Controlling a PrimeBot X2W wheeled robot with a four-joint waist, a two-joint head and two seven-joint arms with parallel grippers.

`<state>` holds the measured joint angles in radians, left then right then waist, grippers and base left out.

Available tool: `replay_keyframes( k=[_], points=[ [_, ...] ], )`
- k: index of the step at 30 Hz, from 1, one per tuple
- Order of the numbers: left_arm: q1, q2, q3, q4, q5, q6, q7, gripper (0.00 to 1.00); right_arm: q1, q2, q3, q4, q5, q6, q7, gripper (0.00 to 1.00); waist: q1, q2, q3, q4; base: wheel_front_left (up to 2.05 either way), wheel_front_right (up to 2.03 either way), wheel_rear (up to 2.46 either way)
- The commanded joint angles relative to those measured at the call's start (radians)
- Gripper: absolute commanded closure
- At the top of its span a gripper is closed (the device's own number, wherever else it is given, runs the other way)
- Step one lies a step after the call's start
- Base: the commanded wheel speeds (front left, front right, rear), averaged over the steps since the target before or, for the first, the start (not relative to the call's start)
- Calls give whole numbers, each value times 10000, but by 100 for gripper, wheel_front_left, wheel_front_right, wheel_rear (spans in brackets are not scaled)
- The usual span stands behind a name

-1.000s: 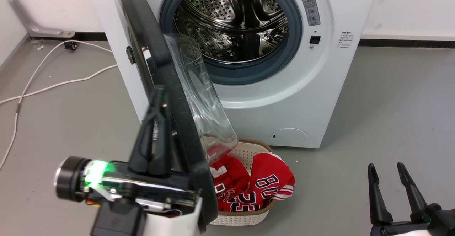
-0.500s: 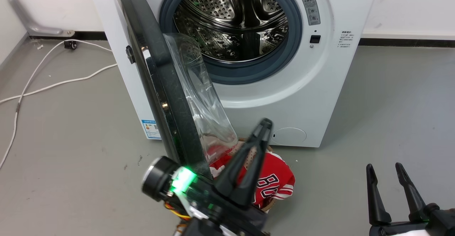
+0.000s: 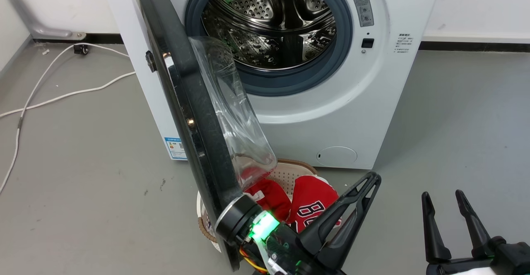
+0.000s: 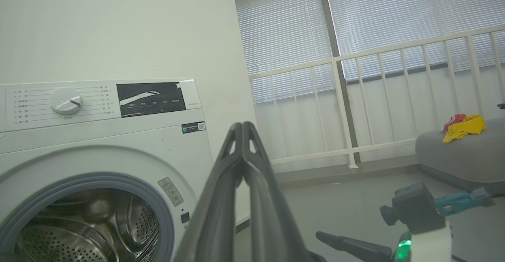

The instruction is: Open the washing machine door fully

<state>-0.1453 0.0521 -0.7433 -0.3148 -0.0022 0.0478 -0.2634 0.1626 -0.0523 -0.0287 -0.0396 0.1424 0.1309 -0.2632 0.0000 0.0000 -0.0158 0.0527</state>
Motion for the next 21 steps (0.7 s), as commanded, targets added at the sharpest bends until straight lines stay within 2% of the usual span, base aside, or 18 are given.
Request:
replay_keyframes(
  k=[1, 11, 21],
  points=[
    [-54, -10, -65, 89, -57, 72, -20, 100, -167, 38, 14, 22, -31, -2, -21, 0, 0, 0, 12, 8, 0, 0, 0],
    [677, 154, -30, 1068, -369, 228, -18, 100, -239, 38, 139, 130, -127, -2, -21, 0, 0, 0, 215, 49, 0, 0, 0],
    [1426, 362, 859, 1803, -626, 443, -21, 100, -347, 37, 139, 154, -126, -2, -21, 0, 0, 0, 471, 111, 0, 0, 0]
  ],
)
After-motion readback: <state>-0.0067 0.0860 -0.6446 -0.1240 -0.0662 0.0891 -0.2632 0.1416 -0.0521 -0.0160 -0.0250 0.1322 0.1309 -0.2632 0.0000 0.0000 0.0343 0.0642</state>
